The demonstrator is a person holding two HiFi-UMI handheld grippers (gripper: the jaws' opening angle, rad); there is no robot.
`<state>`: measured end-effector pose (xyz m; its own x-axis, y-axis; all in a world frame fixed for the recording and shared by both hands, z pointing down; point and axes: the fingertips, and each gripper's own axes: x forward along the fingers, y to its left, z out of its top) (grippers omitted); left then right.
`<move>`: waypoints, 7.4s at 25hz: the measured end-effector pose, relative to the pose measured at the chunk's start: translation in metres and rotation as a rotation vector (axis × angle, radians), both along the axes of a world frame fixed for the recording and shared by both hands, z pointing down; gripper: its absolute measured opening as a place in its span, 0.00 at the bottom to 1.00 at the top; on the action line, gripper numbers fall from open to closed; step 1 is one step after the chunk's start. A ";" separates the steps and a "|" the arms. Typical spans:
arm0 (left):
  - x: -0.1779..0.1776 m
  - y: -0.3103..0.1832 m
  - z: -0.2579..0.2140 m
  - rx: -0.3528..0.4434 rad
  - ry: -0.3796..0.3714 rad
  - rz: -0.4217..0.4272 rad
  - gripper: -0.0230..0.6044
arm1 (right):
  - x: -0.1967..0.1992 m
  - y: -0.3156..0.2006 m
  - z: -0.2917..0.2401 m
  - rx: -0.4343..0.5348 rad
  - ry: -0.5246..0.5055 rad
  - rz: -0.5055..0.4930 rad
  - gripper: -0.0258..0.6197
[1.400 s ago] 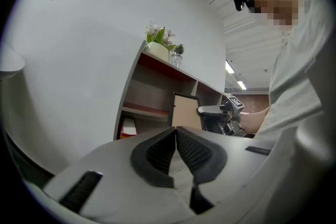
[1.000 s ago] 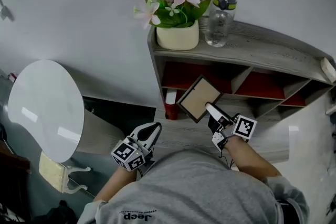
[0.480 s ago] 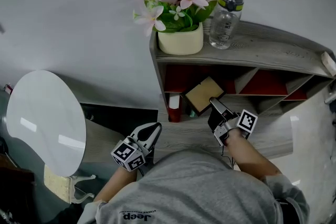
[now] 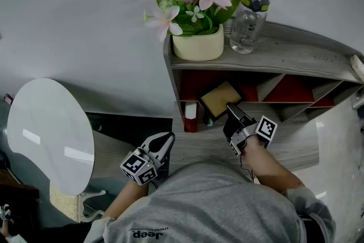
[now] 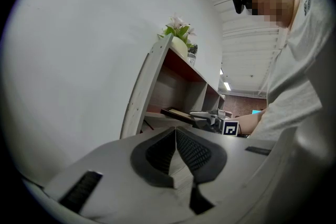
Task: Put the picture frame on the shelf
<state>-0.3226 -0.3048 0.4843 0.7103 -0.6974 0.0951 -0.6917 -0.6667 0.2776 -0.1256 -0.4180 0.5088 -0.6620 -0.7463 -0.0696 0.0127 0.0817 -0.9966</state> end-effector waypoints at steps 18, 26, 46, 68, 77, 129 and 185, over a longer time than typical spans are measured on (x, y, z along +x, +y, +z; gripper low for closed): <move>0.010 -0.006 0.009 -0.015 0.016 0.037 0.06 | 0.000 0.032 0.000 0.151 0.295 -0.200 0.40; 0.014 -0.003 0.014 -0.027 0.015 0.052 0.06 | 0.003 0.057 -0.020 0.800 1.106 -0.223 0.24; 0.012 0.002 0.012 -0.025 0.016 0.043 0.06 | -0.016 0.028 -0.021 0.900 1.342 -0.194 0.04; 0.007 -0.002 0.015 -0.027 0.013 0.047 0.06 | -0.046 0.014 -0.024 0.938 1.332 -0.232 0.04; 0.003 -0.005 0.014 -0.031 0.018 0.044 0.06 | -0.058 0.006 -0.027 0.943 1.327 -0.240 0.04; 0.002 -0.011 0.017 -0.035 0.050 0.057 0.06 | -0.106 -0.018 -0.029 0.736 1.361 -0.421 0.04; 0.374 -0.007 0.068 -0.107 -0.084 0.195 0.06 | 0.297 0.089 0.047 0.620 0.987 -0.331 0.05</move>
